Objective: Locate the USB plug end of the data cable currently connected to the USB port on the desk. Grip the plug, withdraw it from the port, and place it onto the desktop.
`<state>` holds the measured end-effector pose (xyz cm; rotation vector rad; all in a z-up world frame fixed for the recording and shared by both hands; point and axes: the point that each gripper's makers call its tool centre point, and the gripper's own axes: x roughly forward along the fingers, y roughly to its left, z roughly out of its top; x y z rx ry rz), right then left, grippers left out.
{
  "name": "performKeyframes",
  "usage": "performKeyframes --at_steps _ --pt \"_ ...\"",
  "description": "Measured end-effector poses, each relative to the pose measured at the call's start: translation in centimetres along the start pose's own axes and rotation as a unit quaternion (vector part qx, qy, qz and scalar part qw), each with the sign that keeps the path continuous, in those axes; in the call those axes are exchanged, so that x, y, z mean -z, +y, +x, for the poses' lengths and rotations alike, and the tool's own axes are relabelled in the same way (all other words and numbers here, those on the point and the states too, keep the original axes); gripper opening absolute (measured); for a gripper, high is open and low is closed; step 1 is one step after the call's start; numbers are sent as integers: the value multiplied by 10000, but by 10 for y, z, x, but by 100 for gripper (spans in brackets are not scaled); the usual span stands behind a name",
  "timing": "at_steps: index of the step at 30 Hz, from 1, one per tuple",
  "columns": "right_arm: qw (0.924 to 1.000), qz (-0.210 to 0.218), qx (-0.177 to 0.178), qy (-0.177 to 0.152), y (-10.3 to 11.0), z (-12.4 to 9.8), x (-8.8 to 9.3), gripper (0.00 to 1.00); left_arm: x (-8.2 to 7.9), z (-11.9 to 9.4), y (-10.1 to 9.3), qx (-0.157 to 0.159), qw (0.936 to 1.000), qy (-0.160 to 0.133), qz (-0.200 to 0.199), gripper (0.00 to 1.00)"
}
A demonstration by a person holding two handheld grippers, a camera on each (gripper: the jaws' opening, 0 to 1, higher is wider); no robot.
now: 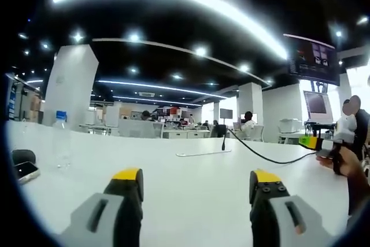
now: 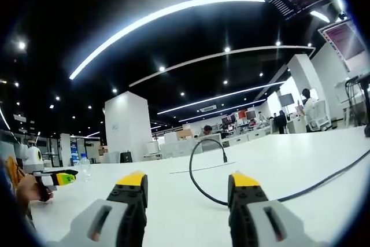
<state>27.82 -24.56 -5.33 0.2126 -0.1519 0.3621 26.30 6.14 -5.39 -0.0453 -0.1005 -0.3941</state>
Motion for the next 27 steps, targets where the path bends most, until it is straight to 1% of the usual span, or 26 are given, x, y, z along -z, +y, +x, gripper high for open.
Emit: performKeyframes --at_steps 4,11,18,24,27 --pt "10000 -58 5 6 -1 -1 -2 57 0 1 0 13 10000 20 -1 75" --pt "9997 -226 76 -75 -10 -2 -16 57 -3 7 -2 119 9999 36 -24 73" --pt "9992 -355 148 -116 -18 -3 -25 57 -6 9 2 90 9999 13 -50 74" --pt "9990 -415 119 -83 -19 -3 -28 57 -11 10 2 109 9999 -11 -3 74" --pt "9992 -387 70 -36 -18 -1 -27 57 -15 11 2 88 9999 -40 138 74"
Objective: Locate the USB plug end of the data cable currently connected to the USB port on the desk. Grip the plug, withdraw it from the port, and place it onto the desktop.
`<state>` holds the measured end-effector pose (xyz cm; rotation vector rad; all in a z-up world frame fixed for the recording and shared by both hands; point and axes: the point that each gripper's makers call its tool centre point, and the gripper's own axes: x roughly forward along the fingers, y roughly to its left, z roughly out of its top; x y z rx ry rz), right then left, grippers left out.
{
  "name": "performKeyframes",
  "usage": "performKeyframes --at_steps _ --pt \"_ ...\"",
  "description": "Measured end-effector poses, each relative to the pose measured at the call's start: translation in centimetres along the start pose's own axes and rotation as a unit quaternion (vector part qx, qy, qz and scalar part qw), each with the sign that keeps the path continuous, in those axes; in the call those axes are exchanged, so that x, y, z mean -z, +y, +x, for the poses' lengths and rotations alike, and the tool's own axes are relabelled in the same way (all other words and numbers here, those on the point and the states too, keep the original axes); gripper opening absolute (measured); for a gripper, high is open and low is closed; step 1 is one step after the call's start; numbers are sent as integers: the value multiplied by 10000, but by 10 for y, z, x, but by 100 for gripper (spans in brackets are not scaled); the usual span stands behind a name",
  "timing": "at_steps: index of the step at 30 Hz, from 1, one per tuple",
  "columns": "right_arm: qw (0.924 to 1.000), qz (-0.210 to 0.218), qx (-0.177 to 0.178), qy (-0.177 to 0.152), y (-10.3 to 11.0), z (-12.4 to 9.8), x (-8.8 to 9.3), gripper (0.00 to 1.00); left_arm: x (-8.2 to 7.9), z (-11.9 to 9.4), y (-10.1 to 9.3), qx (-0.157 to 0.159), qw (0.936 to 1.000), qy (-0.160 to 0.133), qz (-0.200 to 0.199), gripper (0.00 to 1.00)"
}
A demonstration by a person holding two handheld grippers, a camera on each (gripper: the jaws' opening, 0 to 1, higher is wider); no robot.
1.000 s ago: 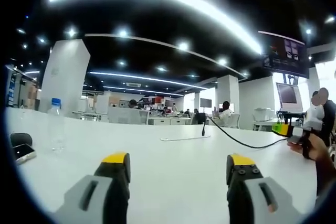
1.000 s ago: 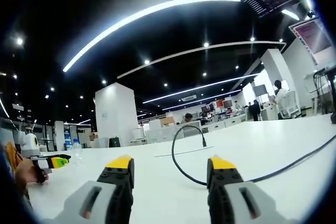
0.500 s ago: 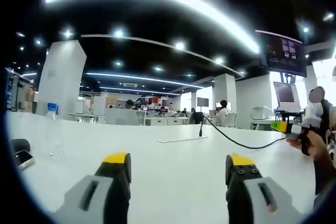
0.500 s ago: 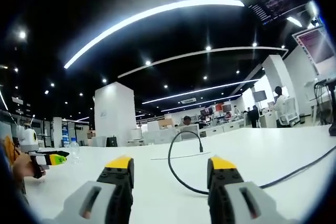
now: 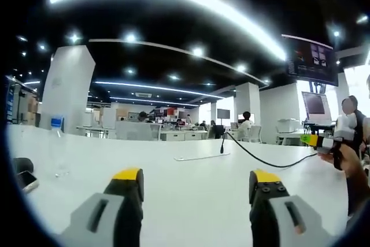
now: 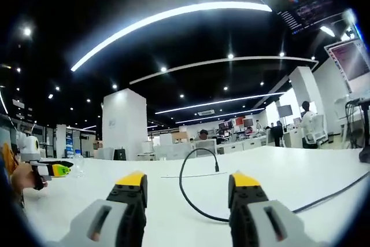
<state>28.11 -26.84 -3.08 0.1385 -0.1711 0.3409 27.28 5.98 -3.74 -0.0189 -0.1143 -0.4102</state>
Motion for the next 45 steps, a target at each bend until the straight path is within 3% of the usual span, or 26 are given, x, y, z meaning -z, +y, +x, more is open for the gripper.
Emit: performKeyframes --at_steps 12,28,45 --pt "10000 -81 -11 24 -3 1 -6 57 -10 4 -4 89 9999 -25 132 74" --pt "9996 -226 -116 105 2 3 -11 57 -19 8 -6 284 9995 -29 -143 74" --pt "9993 -331 -141 70 -1 6 -20 57 -29 18 -8 401 9991 -27 96 74"
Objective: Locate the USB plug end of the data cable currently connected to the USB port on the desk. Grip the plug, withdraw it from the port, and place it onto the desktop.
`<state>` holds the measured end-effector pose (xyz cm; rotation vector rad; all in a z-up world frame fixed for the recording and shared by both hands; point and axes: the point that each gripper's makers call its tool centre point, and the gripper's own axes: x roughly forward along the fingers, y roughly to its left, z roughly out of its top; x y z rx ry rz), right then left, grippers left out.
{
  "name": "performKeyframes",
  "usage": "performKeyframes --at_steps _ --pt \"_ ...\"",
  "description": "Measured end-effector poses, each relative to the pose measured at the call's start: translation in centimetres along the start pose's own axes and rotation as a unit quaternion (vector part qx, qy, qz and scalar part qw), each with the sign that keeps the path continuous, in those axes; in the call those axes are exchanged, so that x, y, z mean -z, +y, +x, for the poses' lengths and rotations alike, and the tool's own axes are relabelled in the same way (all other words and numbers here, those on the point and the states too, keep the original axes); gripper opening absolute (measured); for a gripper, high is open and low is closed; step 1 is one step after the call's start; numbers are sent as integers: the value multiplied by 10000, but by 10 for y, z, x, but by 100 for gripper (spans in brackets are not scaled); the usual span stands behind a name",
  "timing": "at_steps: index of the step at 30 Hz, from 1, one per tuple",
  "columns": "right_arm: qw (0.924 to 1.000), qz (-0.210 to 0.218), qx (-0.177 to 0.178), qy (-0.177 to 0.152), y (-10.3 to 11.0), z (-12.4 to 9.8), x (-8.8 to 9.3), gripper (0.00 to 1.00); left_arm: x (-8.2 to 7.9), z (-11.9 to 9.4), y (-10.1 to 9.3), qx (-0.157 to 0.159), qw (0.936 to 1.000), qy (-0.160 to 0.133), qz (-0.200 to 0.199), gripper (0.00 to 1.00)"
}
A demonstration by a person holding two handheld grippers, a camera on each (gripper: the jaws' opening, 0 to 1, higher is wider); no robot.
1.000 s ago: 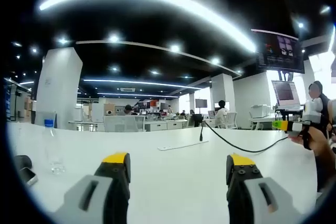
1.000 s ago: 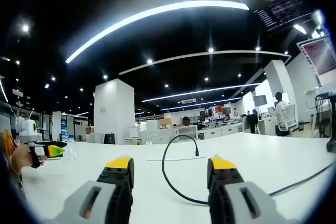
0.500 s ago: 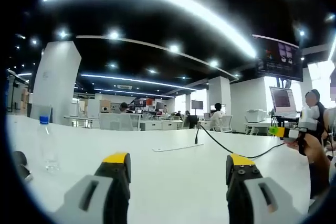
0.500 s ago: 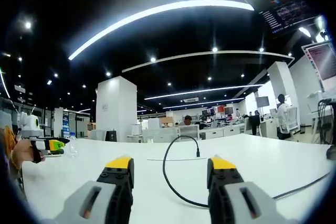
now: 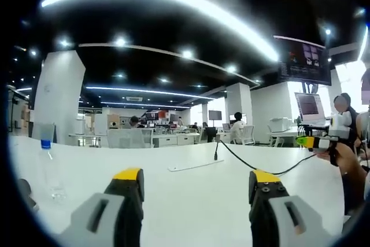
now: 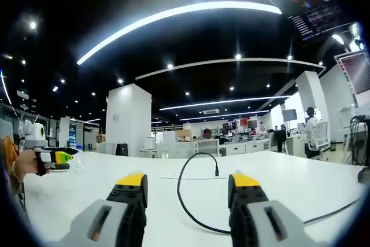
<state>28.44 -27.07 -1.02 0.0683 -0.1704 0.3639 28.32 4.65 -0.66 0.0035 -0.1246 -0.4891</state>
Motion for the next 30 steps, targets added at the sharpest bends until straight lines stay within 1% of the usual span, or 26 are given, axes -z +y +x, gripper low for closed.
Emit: performKeyframes --at_steps 7,12,20,26,28,30 --pt "10000 -64 -36 16 0 3 -3 57 1 4 0 54 10000 47 33 74" --pt "9999 -112 -54 19 -1 6 -5 57 -1 7 2 69 9999 56 58 74" --pt "9996 -171 -153 140 1 11 -5 57 -3 13 5 114 9999 76 84 74" --pt "9996 -201 -154 156 -1 13 -5 57 -3 18 5 179 9998 77 72 74" --pt "9996 -194 -163 155 -2 14 -6 57 -3 20 5 220 9997 73 36 74" --pt "9995 -198 -174 167 -2 16 -5 57 -3 22 5 298 9995 34 -86 74"
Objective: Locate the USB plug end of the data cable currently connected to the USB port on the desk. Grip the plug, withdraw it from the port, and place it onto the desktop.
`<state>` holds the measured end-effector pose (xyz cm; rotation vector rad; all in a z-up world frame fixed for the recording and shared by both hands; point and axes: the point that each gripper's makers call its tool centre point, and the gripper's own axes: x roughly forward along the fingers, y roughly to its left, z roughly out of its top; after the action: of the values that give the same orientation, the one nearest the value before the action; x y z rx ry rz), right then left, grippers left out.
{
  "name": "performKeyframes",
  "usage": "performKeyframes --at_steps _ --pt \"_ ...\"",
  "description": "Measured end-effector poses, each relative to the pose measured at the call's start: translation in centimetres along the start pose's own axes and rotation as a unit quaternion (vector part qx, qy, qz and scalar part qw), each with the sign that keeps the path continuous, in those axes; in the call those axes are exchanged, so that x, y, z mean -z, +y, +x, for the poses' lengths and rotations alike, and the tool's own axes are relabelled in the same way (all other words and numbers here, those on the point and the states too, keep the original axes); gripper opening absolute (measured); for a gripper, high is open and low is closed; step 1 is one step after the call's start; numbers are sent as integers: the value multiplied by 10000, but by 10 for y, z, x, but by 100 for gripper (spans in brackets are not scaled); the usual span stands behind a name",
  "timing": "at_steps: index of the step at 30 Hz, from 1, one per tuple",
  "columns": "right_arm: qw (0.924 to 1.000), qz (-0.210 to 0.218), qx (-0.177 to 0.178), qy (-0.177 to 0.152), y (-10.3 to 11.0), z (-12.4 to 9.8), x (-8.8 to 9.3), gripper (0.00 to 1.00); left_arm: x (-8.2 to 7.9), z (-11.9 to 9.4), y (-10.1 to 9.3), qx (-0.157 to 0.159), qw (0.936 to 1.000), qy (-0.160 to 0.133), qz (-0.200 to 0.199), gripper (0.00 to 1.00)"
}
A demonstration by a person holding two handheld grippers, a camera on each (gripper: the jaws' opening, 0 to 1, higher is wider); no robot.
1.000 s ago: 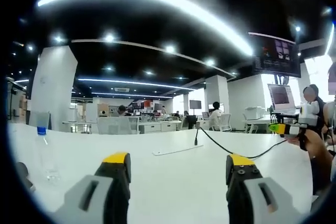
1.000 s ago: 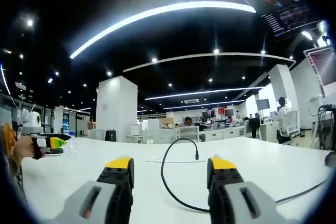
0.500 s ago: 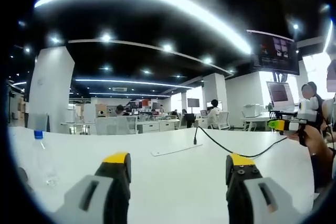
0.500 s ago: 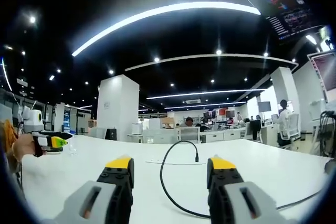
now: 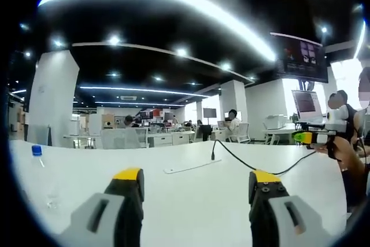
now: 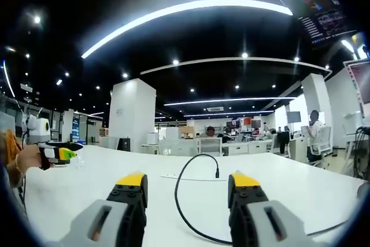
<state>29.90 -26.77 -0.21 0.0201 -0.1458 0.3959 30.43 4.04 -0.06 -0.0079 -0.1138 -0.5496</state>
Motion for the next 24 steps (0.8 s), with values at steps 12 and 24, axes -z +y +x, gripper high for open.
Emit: performKeyframes --at_steps 12,24 --pt "10000 29 -9 48 -7 5 0 57 -3 7 2 87 9999 -70 20 74" --pt "10000 -32 -33 47 -9 11 -1 57 -1 15 4 107 9999 -47 -32 74"
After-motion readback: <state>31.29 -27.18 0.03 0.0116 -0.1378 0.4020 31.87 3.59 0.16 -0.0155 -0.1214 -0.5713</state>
